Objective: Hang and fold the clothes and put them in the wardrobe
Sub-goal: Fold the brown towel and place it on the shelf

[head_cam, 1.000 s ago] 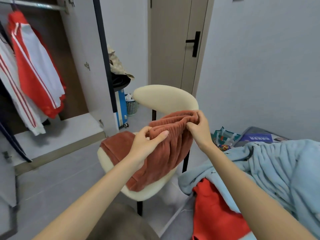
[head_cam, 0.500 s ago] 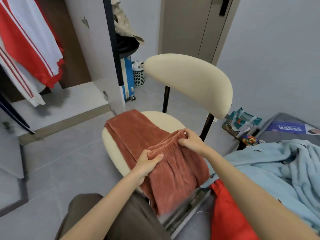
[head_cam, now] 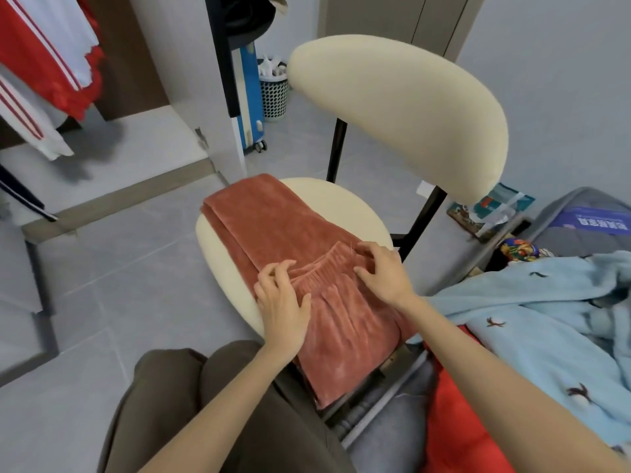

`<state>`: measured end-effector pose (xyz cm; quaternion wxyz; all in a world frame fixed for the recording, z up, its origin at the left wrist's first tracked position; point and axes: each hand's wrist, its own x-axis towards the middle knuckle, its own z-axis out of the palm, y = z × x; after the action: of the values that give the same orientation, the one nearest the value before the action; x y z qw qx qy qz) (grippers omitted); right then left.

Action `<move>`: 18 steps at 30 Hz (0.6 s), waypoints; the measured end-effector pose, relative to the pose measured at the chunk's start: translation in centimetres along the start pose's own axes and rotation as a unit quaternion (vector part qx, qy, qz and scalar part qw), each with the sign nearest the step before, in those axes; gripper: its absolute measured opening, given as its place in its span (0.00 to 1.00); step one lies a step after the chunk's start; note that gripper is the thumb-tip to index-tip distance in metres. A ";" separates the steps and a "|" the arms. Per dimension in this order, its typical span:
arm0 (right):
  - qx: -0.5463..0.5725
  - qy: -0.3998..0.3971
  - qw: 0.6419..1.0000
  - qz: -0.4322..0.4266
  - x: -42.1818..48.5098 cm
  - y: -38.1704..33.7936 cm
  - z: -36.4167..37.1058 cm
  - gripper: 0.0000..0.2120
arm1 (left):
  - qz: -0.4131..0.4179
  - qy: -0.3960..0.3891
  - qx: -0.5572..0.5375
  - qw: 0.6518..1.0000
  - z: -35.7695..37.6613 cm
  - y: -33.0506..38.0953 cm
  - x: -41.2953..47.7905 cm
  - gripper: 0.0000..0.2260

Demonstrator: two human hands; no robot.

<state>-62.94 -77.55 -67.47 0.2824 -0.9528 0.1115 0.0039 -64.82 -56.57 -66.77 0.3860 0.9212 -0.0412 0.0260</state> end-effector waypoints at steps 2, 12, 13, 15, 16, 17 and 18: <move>-0.008 0.030 0.999 0.007 -1.6 0.7 -0.4 0.23 | 0.080 -0.002 0.001 0.997 0.0 0.7 -1.0 0.16; 0.079 0.007 0.989 0.123 -10.7 4.4 2.0 0.25 | 0.176 -0.251 0.216 0.927 4.6 -1.3 -6.8 0.43; 0.098 0.001 0.986 0.138 -10.7 4.6 2.3 0.24 | 0.179 -0.253 0.244 0.919 4.9 -1.6 -6.9 0.47; 0.179 0.017 0.970 0.165 -10.4 4.6 2.7 0.26 | 0.186 -0.242 0.289 0.907 5.3 -1.9 -7.1 0.50; 0.233 0.030 0.957 0.171 -10.3 4.6 2.8 0.27 | 0.184 -0.234 0.300 0.906 5.5 -2.0 -7.2 0.51; 0.276 0.036 0.944 0.175 -10.2 4.7 2.8 0.28 | 0.181 -0.226 0.307 0.906 5.7 -2.0 -7.3 0.52; 0.302 0.033 0.935 0.183 -10.2 4.9 2.7 0.27 | 0.180 -0.220 0.312 0.906 5.8 -2.1 -7.4 0.53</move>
<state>-73.74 -77.90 -71.64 0.5477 -0.7852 0.2889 -0.0100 -71.87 -58.77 -72.92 0.0484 0.9539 -0.2802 -0.0965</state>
